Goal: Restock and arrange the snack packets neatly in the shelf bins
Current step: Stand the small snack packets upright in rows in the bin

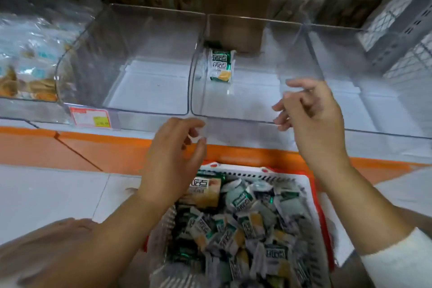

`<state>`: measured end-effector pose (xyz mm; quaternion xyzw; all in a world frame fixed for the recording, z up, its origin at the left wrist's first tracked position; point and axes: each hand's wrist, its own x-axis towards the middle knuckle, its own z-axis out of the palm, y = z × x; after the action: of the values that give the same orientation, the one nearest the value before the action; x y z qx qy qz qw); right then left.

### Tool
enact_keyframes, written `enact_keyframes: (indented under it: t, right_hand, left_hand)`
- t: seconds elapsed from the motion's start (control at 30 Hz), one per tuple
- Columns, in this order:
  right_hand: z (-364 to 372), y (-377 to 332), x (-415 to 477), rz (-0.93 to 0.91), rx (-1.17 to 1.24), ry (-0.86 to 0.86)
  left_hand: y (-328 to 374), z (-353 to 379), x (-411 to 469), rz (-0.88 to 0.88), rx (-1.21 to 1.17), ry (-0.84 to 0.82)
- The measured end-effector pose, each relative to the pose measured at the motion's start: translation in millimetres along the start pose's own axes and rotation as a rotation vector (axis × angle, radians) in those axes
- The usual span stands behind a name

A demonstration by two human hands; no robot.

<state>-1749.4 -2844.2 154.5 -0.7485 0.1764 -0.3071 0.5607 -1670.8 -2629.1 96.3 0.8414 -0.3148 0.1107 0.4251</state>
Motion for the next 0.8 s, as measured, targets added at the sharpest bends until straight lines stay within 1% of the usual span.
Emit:
enact_keyframes:
  t: [0.07, 0.1, 0.2, 0.27, 0.33, 0.43, 0.53, 0.6, 0.67, 0.7, 0.8]
  right_hand:
    - [-20, 25, -43, 0.108, -0.037, -0.034]
    - [-27, 44, -61, 0.187, -0.102, -0.083]
    - [-47, 115, -107, 0.427, -0.353, -0.323]
    - [-56, 153, -134, 0.529, -0.489, -0.483]
    - [-62, 176, -151, 0.522, -0.641, -0.510]
    - [-60, 180, -156, 0.462, -0.744, -0.527]
    - [-54, 185, -150, 0.432, -0.780, -0.572]
    - [-49, 189, -147, 0.462, -0.783, -0.578]
    - [-42, 192, -145, 0.541, -0.790, -0.575]
    - [-39, 193, -145, 0.573, -0.815, -0.576]
    - [-31, 197, -143, 0.581, -0.918, -0.597]
  left_hand:
    - [-3, 27, -38, -0.044, -0.029, -0.240]
    - [-6, 41, -56, -0.090, -0.024, -0.366]
    - [-14, 84, -94, -0.240, 0.020, -0.676]
    - [-14, 109, -109, -0.312, -0.010, -0.825]
    - [-12, 132, -121, -0.330, -0.035, -0.914]
    - [-13, 157, -132, -0.314, -0.026, -0.981]
    - [-25, 171, -135, -0.283, 0.064, -0.953]
    - [-30, 169, -131, -0.270, 0.163, -0.957]
    - [-35, 164, -129, -0.295, 0.222, -0.994]
    - [-37, 158, -128, -0.356, 0.189, -0.985]
    - [-38, 142, -128, -0.664, -0.067, -0.844]
